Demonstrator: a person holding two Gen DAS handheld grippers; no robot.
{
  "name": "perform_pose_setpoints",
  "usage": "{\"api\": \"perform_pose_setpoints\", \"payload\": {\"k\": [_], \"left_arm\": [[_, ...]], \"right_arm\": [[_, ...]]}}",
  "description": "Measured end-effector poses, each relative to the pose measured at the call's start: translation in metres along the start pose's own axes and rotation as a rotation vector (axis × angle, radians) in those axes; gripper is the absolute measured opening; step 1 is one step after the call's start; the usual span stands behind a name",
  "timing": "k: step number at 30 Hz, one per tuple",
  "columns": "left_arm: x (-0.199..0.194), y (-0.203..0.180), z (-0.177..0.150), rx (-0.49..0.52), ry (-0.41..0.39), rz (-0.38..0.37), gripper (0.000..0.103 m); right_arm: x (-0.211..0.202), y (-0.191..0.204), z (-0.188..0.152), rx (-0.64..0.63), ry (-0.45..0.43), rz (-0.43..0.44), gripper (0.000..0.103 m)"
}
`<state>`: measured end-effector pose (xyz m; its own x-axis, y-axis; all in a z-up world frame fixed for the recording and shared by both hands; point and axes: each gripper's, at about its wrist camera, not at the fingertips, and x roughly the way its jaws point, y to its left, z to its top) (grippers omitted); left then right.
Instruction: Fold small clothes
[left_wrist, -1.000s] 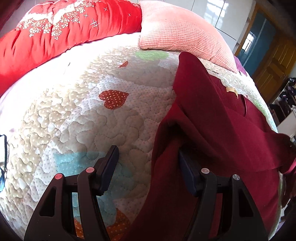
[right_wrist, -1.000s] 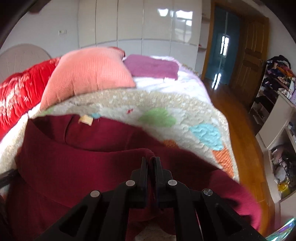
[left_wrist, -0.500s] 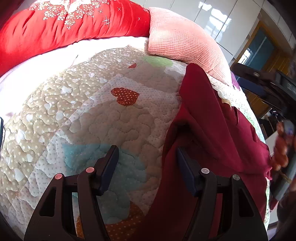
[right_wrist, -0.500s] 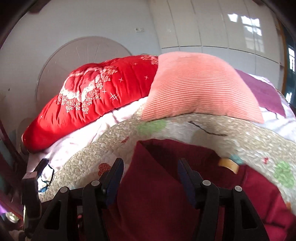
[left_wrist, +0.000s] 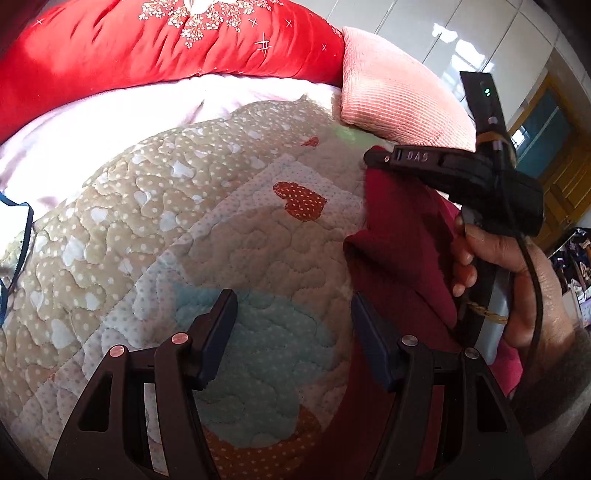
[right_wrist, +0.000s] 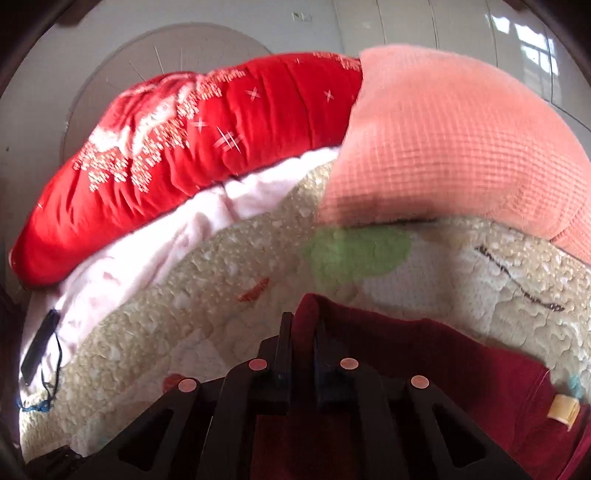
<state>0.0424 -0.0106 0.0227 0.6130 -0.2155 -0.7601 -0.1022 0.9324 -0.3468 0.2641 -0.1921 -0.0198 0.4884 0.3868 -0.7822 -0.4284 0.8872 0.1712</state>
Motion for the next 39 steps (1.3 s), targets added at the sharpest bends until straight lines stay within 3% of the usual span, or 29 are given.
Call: {"api": "perform_pose_setpoints", "payload": {"k": [2, 4, 9, 12, 13, 16, 18, 19, 22, 24, 26, 27, 28, 29, 31, 33, 35, 37, 39], "left_arm": [[-0.001, -0.001, 0.0, 0.006, -0.001, 0.001, 0.065], [-0.003, -0.001, 0.002, 0.001, -0.003, -0.014, 0.065], [-0.008, -0.004, 0.008, 0.015, -0.022, -0.049, 0.065], [-0.008, -0.012, 0.008, 0.056, -0.02, -0.035, 0.065], [-0.008, -0.015, 0.008, 0.072, -0.02, -0.028, 0.065], [-0.011, -0.023, 0.009, 0.109, -0.033, -0.02, 0.065], [-0.017, -0.028, 0.009, 0.134, -0.063, -0.03, 0.065], [-0.02, -0.031, 0.011, 0.153, -0.078, -0.041, 0.065], [-0.023, -0.041, 0.013, 0.203, -0.095, -0.065, 0.065], [-0.019, -0.047, 0.013, 0.224, -0.085, -0.079, 0.065], [-0.014, -0.051, 0.014, 0.235, -0.066, -0.102, 0.065], [-0.011, -0.053, 0.014, 0.236, -0.057, -0.108, 0.065], [-0.007, -0.055, 0.015, 0.236, -0.05, -0.109, 0.065], [-0.003, -0.057, 0.017, 0.236, -0.046, -0.11, 0.065], [0.004, -0.061, 0.018, 0.236, -0.04, -0.112, 0.065], [0.014, -0.062, 0.019, 0.228, -0.02, -0.108, 0.065], [0.028, -0.061, 0.017, 0.22, 0.023, -0.088, 0.065], [0.039, -0.058, 0.015, 0.216, 0.067, -0.077, 0.065], [0.035, -0.058, 0.015, 0.211, 0.052, -0.084, 0.065]], "right_arm": [[-0.025, -0.006, -0.01, 0.059, -0.047, 0.034, 0.018], [-0.066, -0.014, -0.026, 0.105, -0.116, 0.068, 0.045], [-0.151, -0.038, -0.103, 0.145, -0.163, -0.083, 0.046], [-0.141, -0.06, -0.143, 0.159, -0.022, -0.299, 0.046], [-0.134, -0.07, -0.152, 0.173, 0.01, -0.332, 0.046], [-0.162, -0.084, -0.162, 0.256, -0.045, -0.301, 0.044], [-0.196, -0.091, -0.165, 0.306, -0.128, -0.282, 0.044], [-0.214, -0.095, -0.168, 0.314, -0.165, -0.327, 0.045], [-0.249, -0.117, -0.177, 0.325, -0.208, -0.605, 0.051], [-0.244, -0.14, -0.18, 0.356, -0.144, -0.696, 0.058], [-0.229, -0.163, -0.183, 0.405, -0.073, -0.641, 0.058], [-0.223, -0.171, -0.186, 0.435, -0.058, -0.575, 0.044], [-0.222, -0.178, -0.189, 0.475, -0.065, -0.5, 0.009], [-0.228, -0.179, -0.189, 0.499, -0.099, -0.481, 0.004], [-0.242, -0.17, -0.188, 0.463, -0.17, -0.501, 0.004], [-0.25, -0.166, -0.189, 0.443, -0.196, -0.589, 0.004], [-0.241, -0.174, -0.188, 0.44, -0.168, -0.669, 0.004], [-0.225, -0.184, -0.195, 0.448, -0.088, -0.654, 0.004], [-0.229, -0.181, -0.199, 0.439, -0.088, -0.641, 0.007]]}}
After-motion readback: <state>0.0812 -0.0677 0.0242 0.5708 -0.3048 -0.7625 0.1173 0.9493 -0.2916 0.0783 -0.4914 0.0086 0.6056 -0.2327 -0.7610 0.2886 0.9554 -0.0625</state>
